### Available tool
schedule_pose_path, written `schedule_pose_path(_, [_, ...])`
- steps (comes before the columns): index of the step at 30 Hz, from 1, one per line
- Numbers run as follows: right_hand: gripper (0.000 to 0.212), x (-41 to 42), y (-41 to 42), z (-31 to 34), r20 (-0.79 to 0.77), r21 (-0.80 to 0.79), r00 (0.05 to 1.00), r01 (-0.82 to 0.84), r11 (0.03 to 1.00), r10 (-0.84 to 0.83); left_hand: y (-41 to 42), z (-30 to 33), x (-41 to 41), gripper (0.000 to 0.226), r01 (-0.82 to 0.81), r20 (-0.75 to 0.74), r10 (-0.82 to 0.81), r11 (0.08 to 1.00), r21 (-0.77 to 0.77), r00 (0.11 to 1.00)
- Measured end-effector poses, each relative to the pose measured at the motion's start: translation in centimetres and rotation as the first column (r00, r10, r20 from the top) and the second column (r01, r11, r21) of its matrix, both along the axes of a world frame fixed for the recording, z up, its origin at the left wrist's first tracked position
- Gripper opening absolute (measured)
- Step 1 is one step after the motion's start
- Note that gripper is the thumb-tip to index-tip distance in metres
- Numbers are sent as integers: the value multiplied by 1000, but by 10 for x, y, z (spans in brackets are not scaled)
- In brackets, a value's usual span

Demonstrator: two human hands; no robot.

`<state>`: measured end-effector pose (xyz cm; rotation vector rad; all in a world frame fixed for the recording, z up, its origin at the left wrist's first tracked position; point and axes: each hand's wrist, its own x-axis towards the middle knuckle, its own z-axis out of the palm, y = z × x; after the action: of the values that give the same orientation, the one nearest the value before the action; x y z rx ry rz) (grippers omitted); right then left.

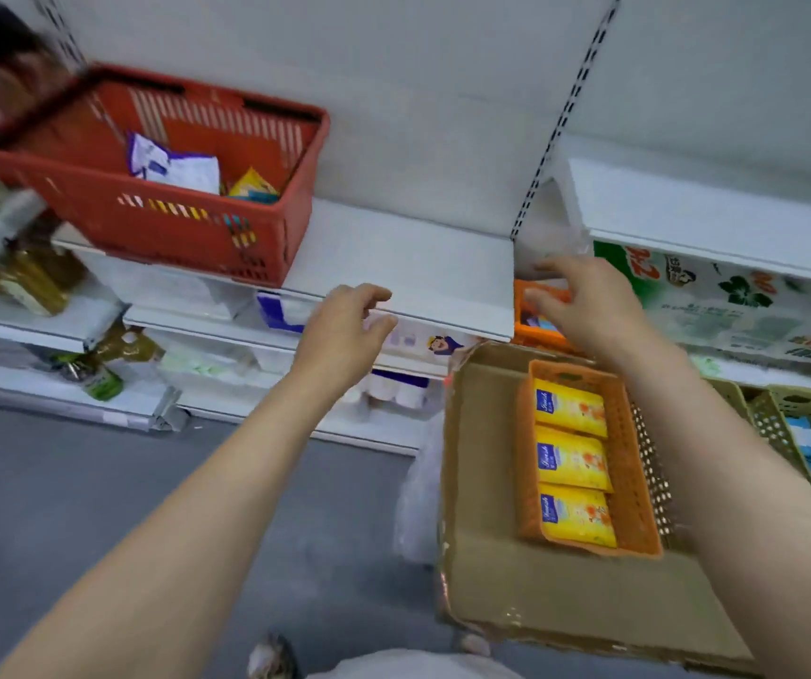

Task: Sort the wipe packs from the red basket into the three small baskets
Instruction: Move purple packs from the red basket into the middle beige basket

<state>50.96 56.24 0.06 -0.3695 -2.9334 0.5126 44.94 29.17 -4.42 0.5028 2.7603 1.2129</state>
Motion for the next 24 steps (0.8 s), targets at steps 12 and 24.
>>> schedule_pose_path(12, [50, -56, -211, 36, -197, -7, 972, -130, 991, 126, -196, 50, -93, 42, 1, -363, -45, 993, -122, 931])
schedule_pose_path(24, [49, -299, -269, 12, -192, -164, 955, -257, 952, 225, -256, 32, -297, 41, -145, -264, 98, 976, -164, 959])
